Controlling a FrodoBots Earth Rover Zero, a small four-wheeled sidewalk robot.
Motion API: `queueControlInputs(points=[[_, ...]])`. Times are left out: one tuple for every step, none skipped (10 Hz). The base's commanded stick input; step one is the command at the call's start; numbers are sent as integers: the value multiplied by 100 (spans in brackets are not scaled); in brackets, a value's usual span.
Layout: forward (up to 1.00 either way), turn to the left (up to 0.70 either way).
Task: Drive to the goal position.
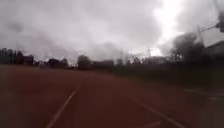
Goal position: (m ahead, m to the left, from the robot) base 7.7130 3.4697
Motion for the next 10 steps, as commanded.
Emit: queueControlInputs(points=[[70,0],[70,0],[70,0],[70,0],[70,0],[70,0],[70,0],[70,0],[70,0],[70,0]])
